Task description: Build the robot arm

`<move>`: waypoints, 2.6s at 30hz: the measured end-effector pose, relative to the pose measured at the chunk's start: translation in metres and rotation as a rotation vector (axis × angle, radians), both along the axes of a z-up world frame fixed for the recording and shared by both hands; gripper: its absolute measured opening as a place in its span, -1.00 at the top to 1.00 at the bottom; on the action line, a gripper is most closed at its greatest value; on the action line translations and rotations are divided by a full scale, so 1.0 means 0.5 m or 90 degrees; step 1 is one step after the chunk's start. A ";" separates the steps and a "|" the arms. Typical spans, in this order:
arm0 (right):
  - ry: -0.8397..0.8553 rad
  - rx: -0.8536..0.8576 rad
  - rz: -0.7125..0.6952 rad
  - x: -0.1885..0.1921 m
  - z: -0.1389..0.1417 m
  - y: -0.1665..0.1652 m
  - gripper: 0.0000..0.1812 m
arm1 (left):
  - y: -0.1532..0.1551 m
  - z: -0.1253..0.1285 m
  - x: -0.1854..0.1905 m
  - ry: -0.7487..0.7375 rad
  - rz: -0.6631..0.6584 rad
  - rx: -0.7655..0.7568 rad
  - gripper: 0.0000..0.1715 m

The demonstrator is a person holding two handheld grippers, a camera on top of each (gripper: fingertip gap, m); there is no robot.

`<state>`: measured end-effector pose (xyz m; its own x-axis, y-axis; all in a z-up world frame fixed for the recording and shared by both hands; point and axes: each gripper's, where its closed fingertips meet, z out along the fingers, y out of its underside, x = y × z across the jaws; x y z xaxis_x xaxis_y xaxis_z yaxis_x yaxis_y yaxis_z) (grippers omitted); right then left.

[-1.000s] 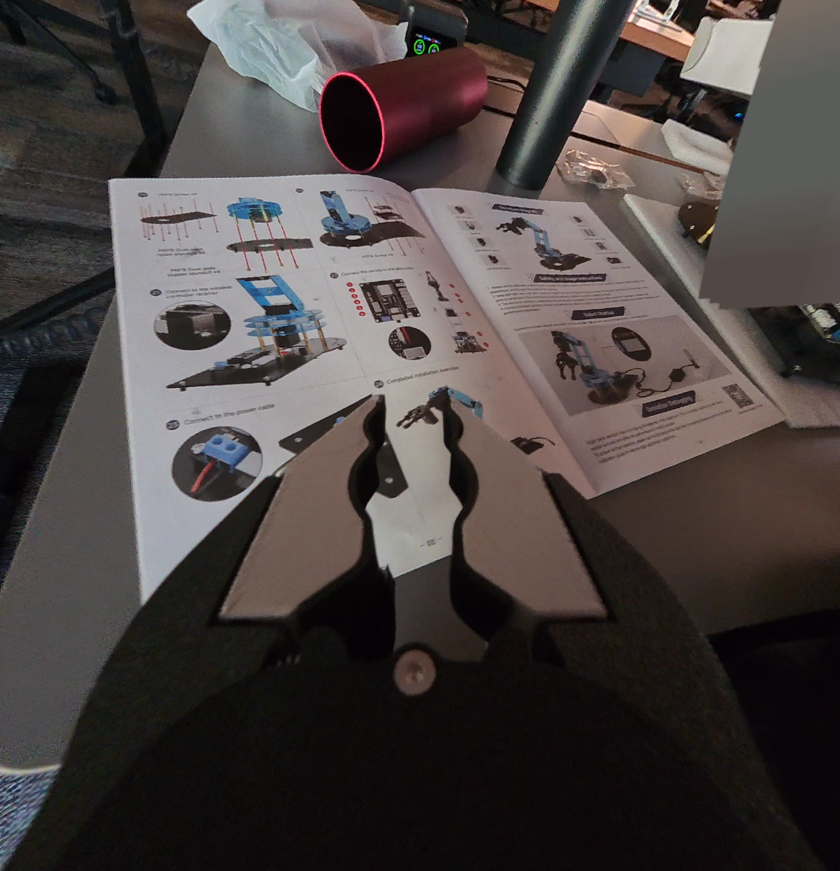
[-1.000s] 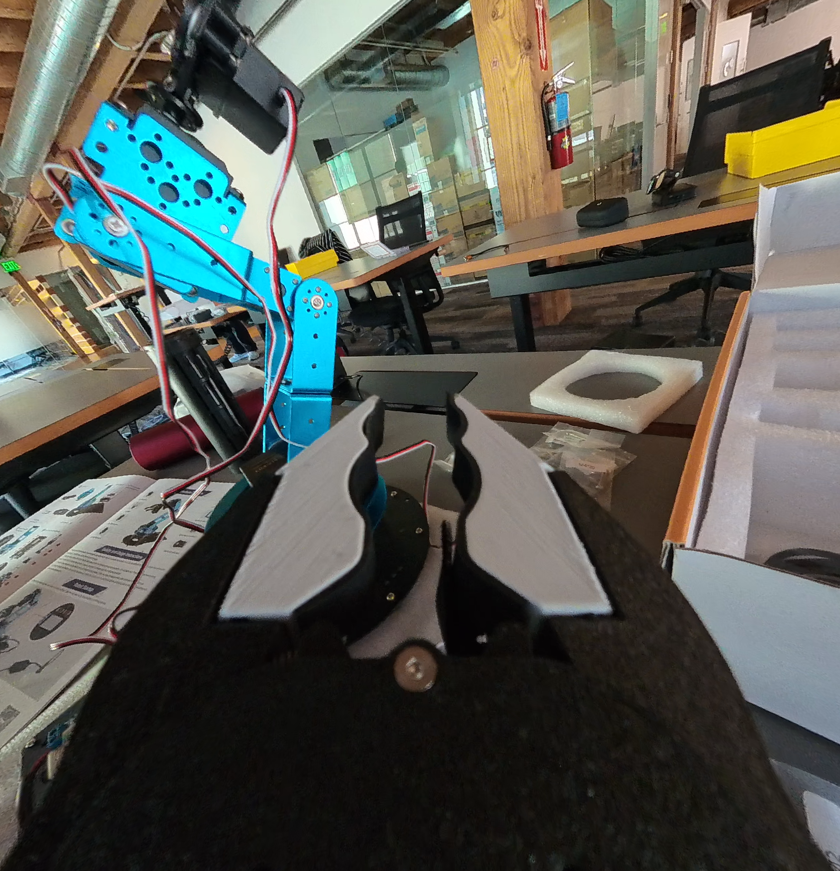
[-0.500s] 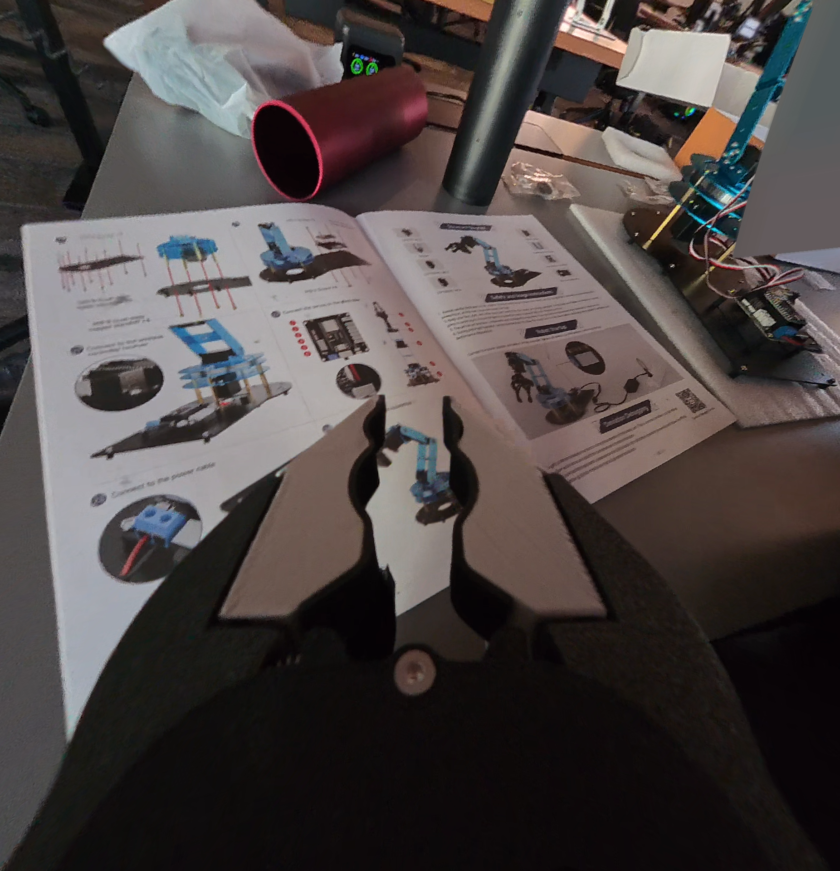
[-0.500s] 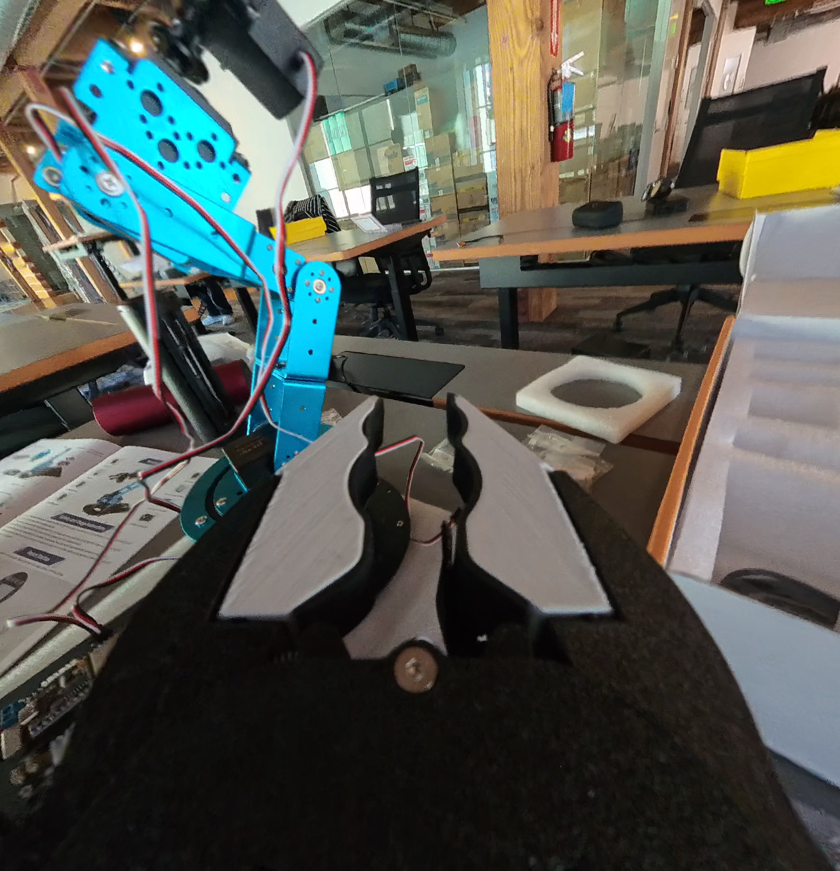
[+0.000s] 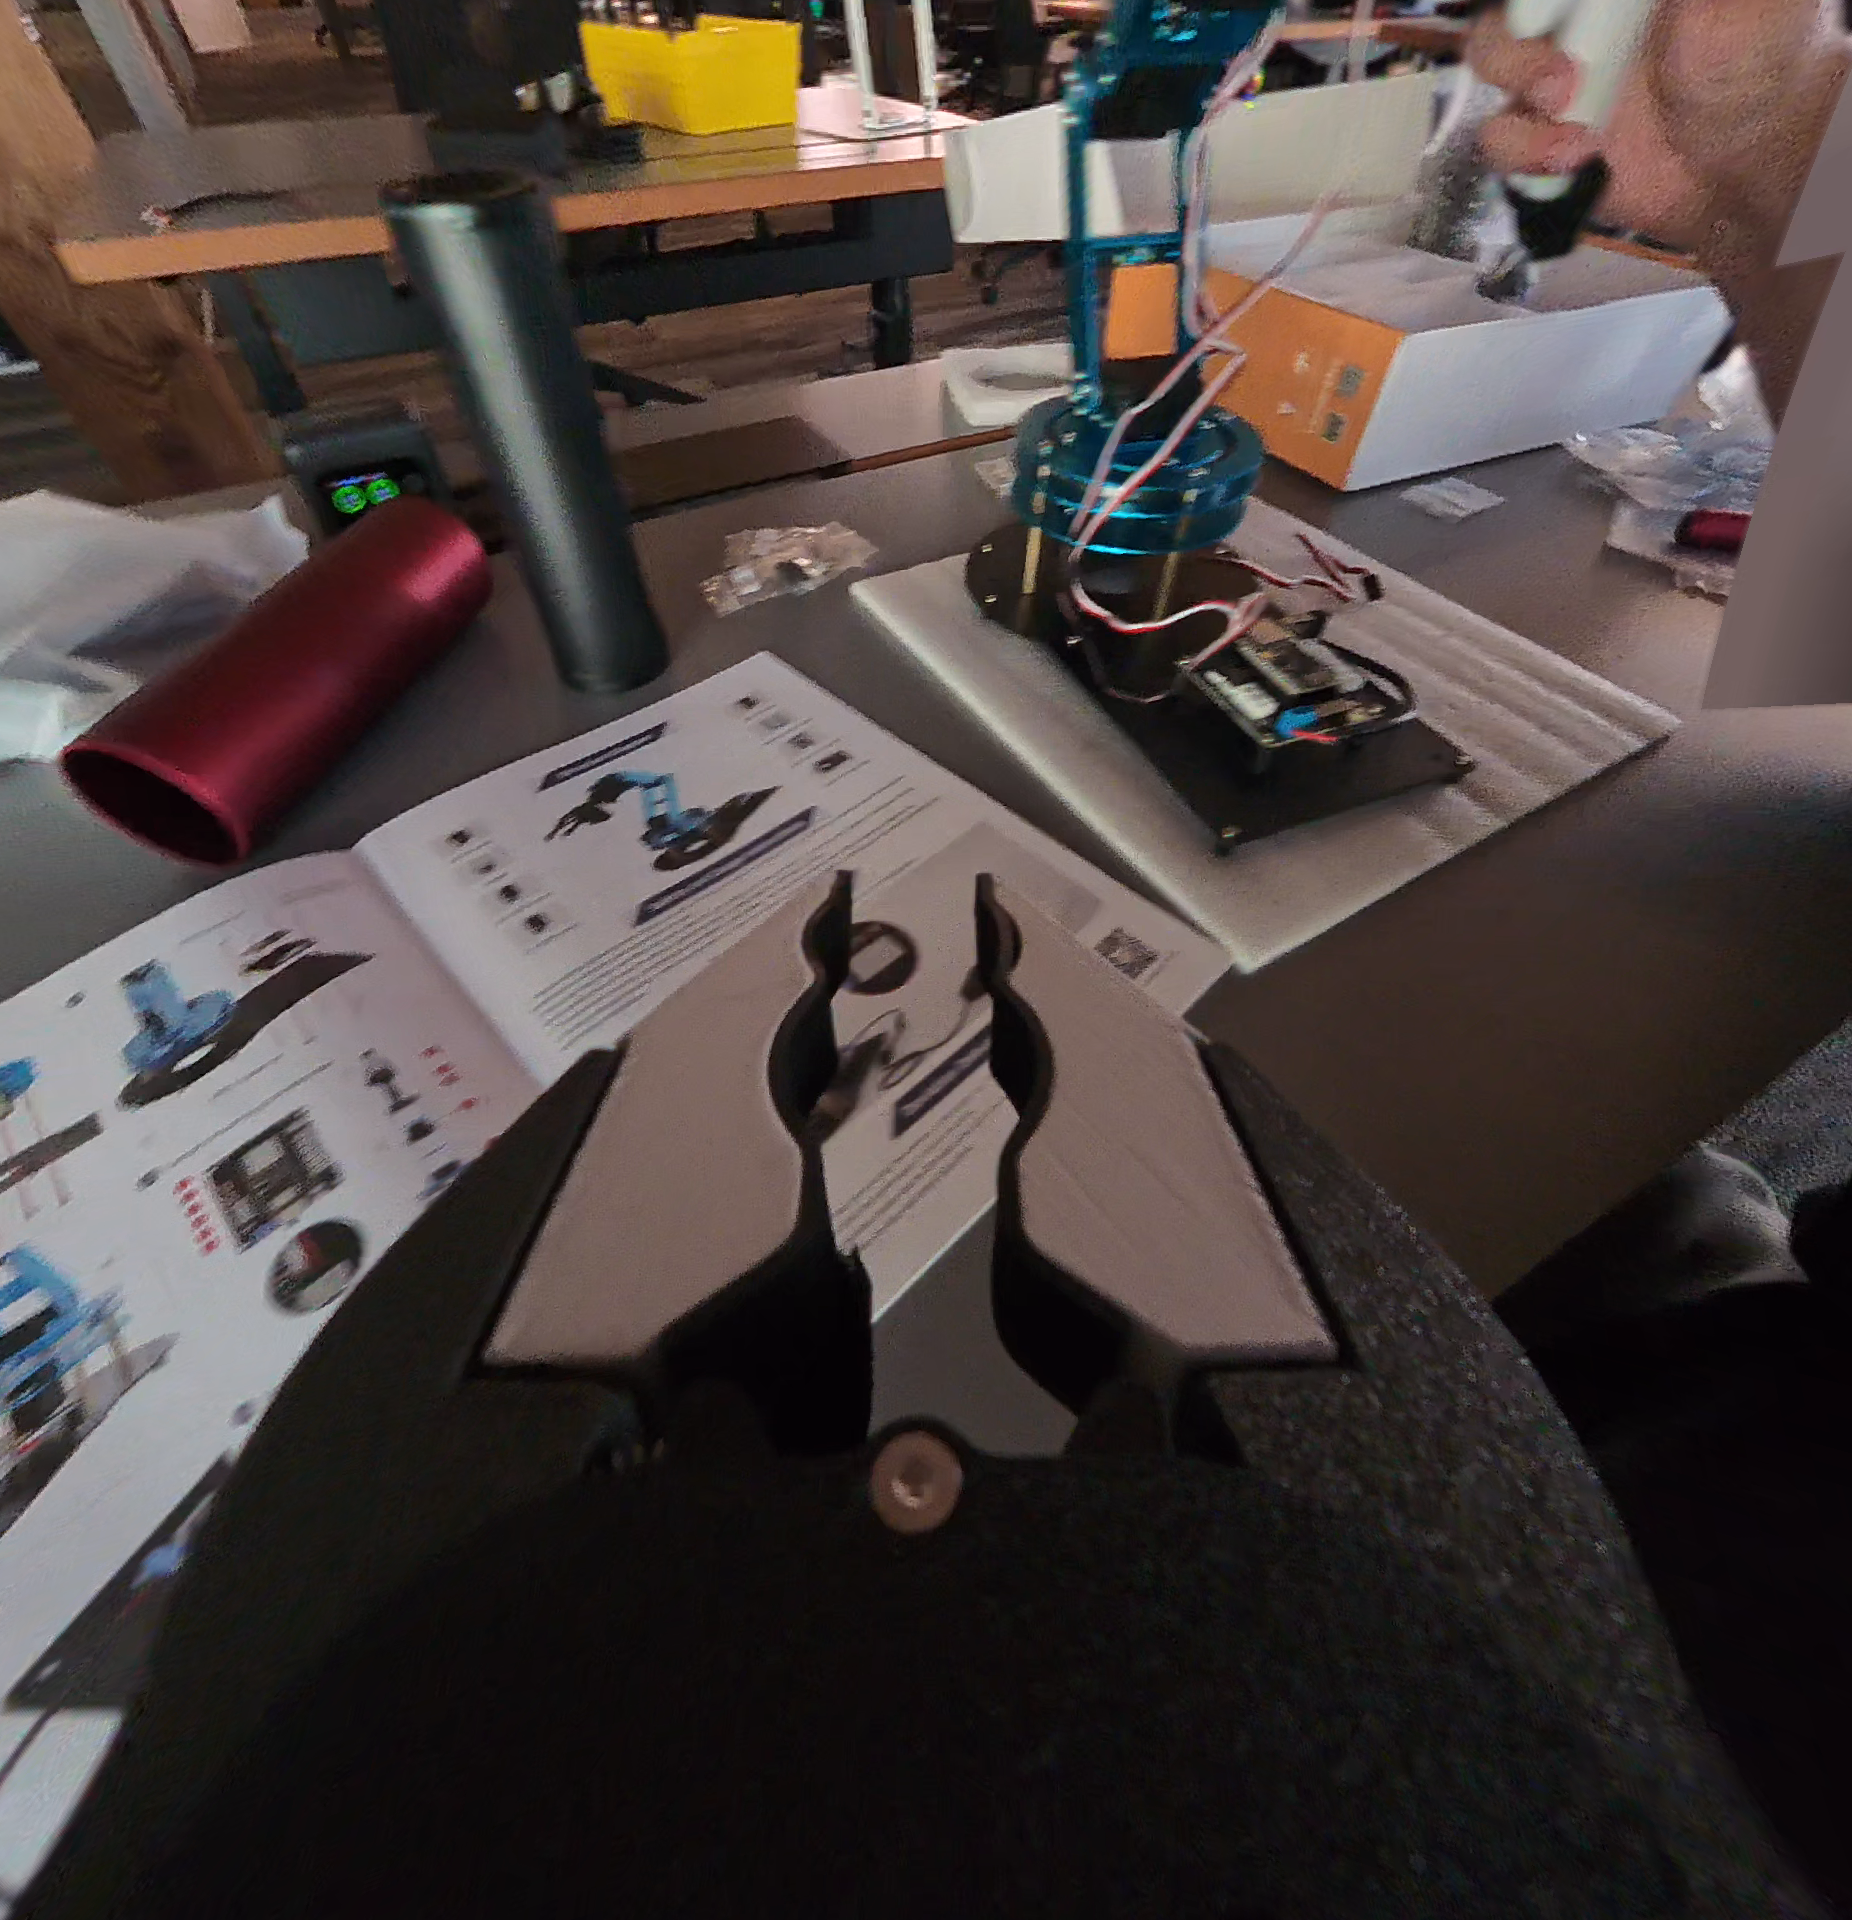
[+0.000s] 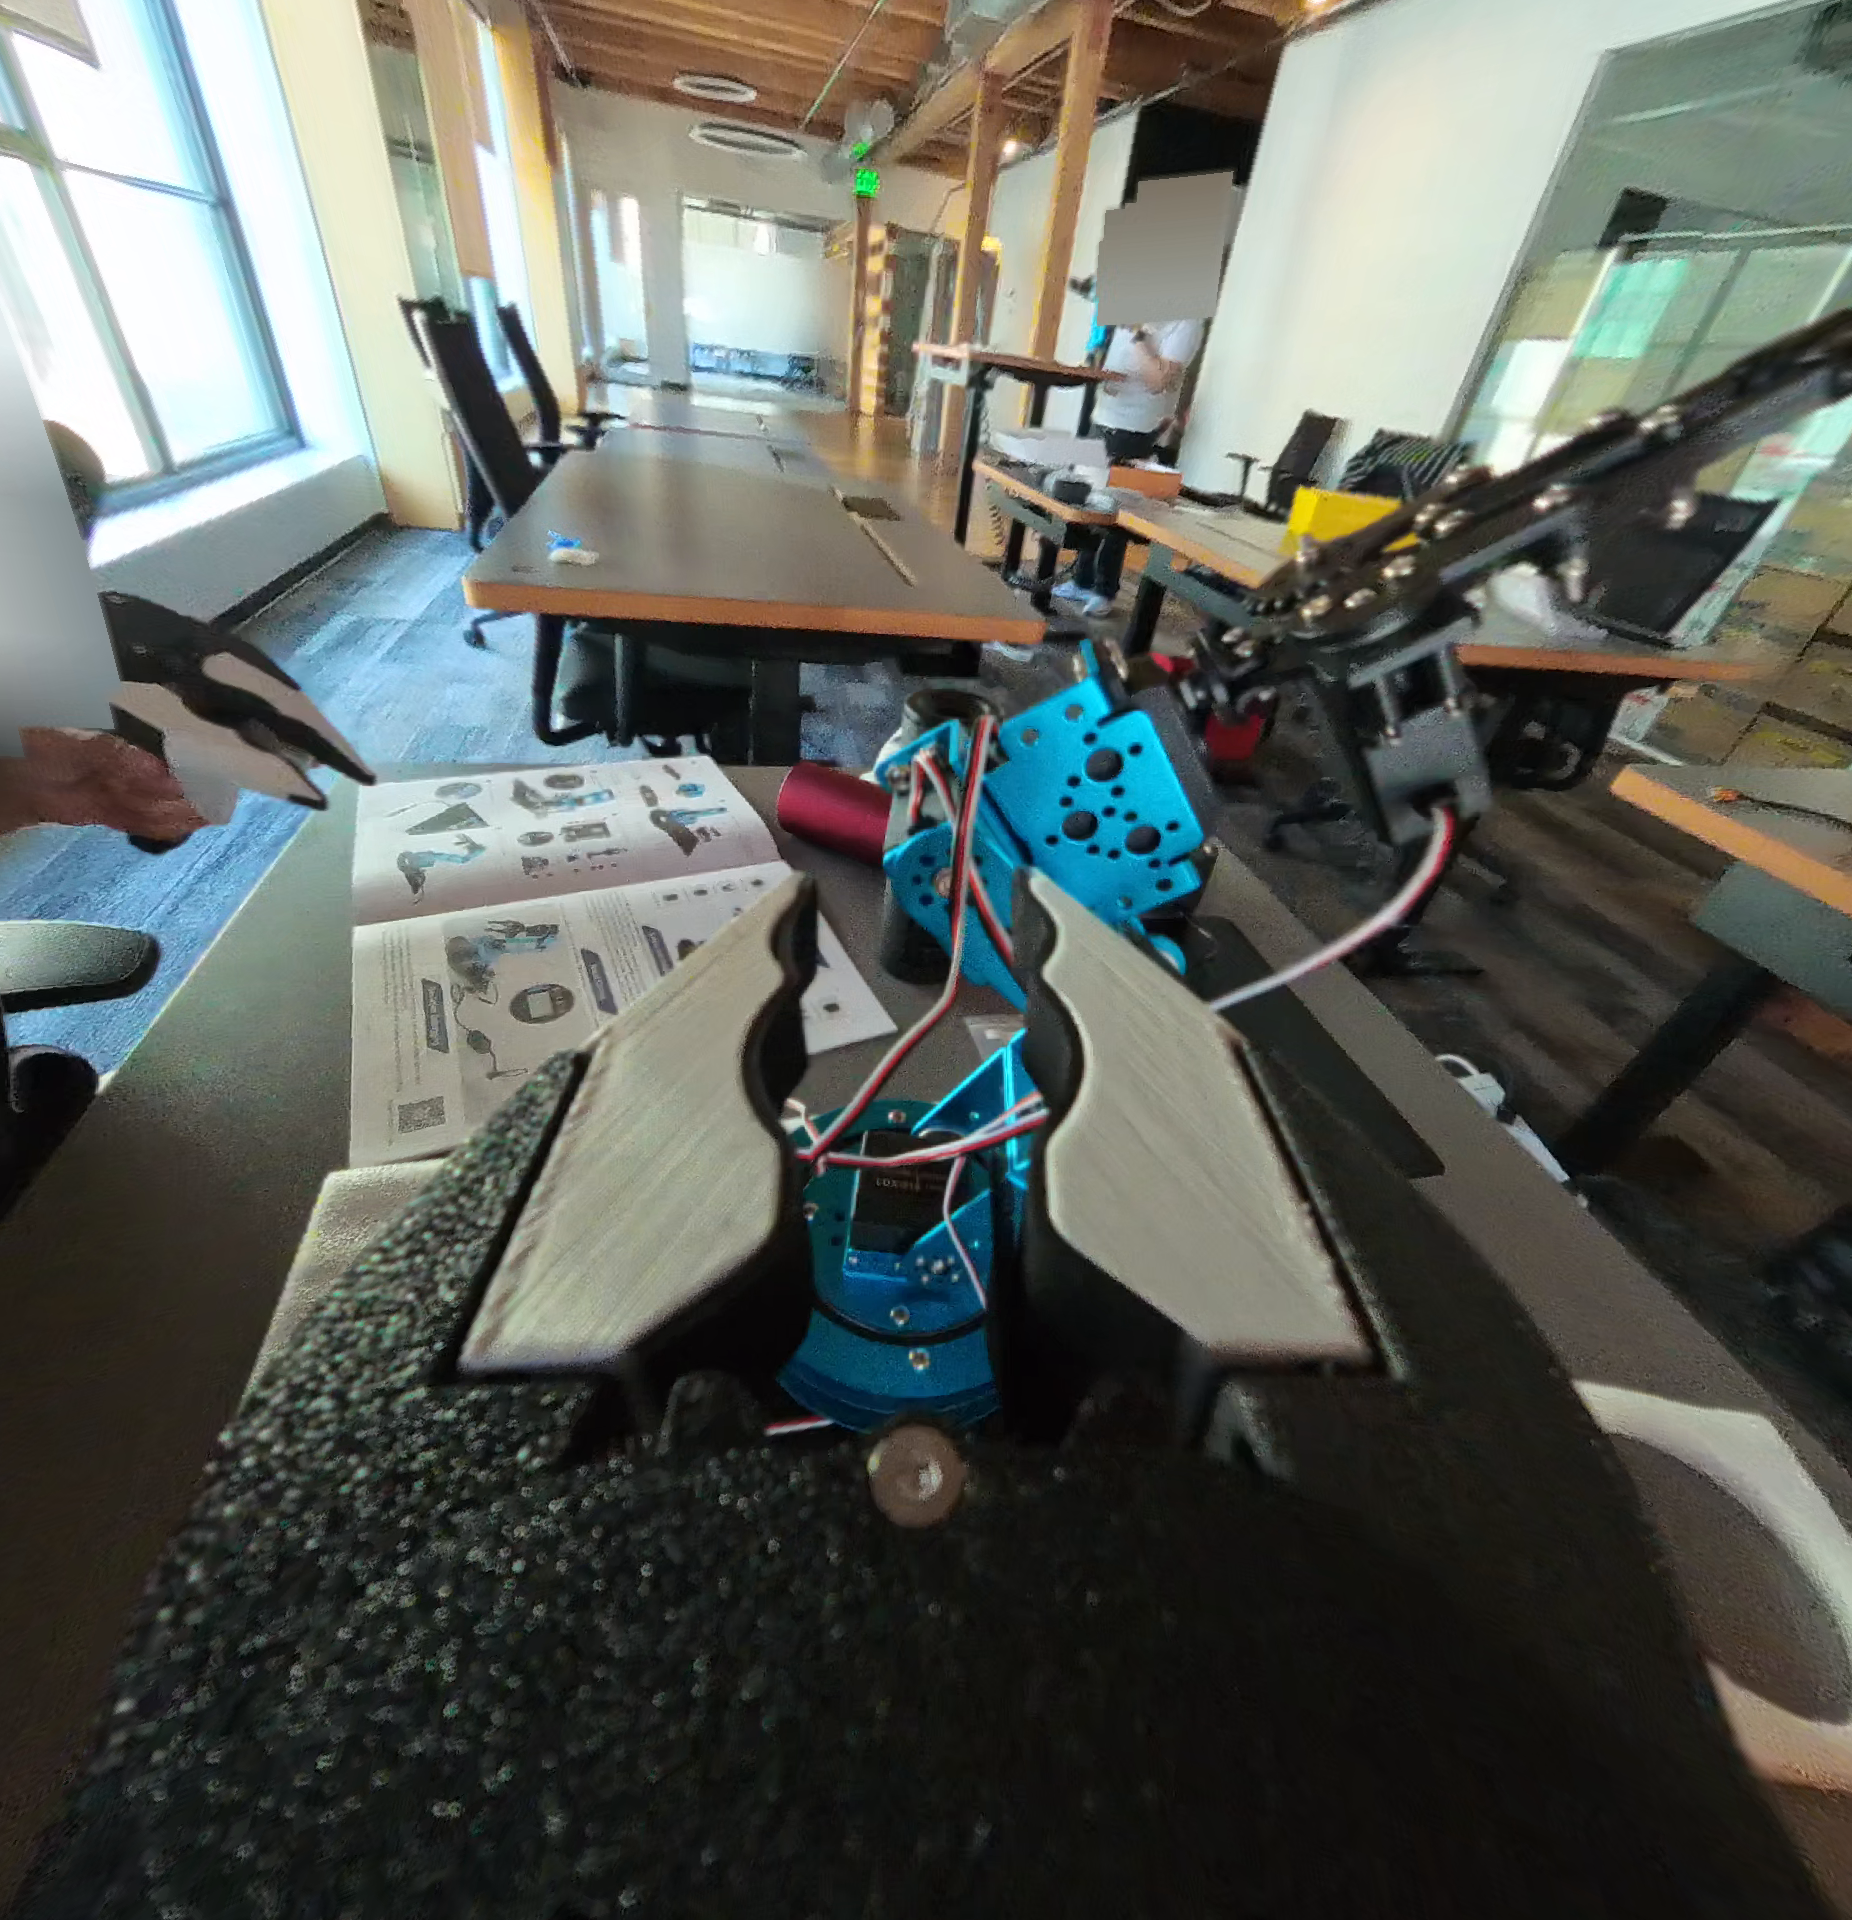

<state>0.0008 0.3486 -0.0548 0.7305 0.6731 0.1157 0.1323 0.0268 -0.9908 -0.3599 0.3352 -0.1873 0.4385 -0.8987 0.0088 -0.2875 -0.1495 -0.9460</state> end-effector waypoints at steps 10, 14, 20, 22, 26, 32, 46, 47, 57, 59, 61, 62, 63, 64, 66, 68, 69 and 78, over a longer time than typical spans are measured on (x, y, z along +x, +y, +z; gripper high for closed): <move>-0.074 -0.140 0.065 -0.006 -0.049 -0.033 0.94 | -0.138 0.059 0.165 -0.021 -0.164 -0.059 0.74; -0.019 -0.137 0.147 -0.038 -0.017 -0.067 0.98 | -0.111 0.128 0.269 0.034 -0.220 0.028 0.74; 0.040 -0.136 0.186 -0.055 0.001 -0.072 0.99 | -0.058 0.212 0.504 0.074 -0.288 0.160 0.74; 0.061 -0.130 0.169 -0.043 0.014 -0.065 1.00 | -0.075 0.218 0.571 0.068 -0.332 0.134 0.69; 0.103 -0.126 0.142 -0.023 0.038 -0.060 1.00 | -0.093 0.223 0.662 0.031 -0.337 0.128 0.67; 0.144 -0.148 0.137 -0.036 0.059 -0.053 1.00 | -0.049 0.278 0.720 -0.066 -0.217 0.201 0.62; 0.202 -0.195 0.038 -0.046 0.086 -0.027 1.00 | -0.022 0.319 0.709 -0.103 -0.120 0.213 0.84; 0.203 -0.199 0.030 -0.048 0.086 -0.025 1.00 | -0.028 0.322 0.701 -0.106 -0.123 0.208 0.84; 0.132 -0.222 -0.074 -0.004 0.072 -0.037 1.00 | -0.057 0.313 0.726 -0.070 -0.129 0.225 0.65; 0.144 -0.230 -0.065 -0.002 0.073 -0.042 1.00 | -0.041 0.298 0.748 -0.050 -0.118 0.217 0.65; 0.160 -0.240 -0.051 -0.004 0.075 -0.046 1.00 | -0.036 0.285 0.767 -0.043 -0.125 0.205 0.66; 0.168 -0.242 -0.037 -0.007 0.078 -0.049 1.00 | -0.031 0.282 0.774 -0.041 -0.121 0.210 0.67; 0.175 -0.243 -0.027 -0.010 0.080 -0.051 1.00 | -0.025 0.280 0.779 -0.039 -0.114 0.218 0.73; 0.176 -0.244 -0.024 -0.011 0.080 -0.051 0.99 | -0.019 0.282 0.783 -0.041 -0.108 0.227 0.84; 0.170 -0.233 -0.017 -0.011 0.084 -0.053 1.00 | -0.020 0.288 0.788 -0.048 -0.119 0.238 0.98; 0.142 -0.182 -0.015 -0.002 0.098 -0.060 0.98 | -0.024 0.294 0.786 -0.042 -0.134 0.242 0.98; 0.129 -0.126 -0.022 0.014 0.117 -0.066 0.92 | -0.026 0.300 0.782 -0.046 -0.140 0.241 0.98; 0.041 -0.037 -0.021 0.041 0.070 -0.072 0.59 | -0.036 0.378 0.770 -0.137 -0.261 -0.030 0.98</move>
<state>0.0212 0.3126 -0.0198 0.7574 0.6523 0.0294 0.0686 -0.0347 -0.9970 0.0251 0.3171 0.0018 0.0311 -0.9939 0.1061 -0.1297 -0.1093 -0.9855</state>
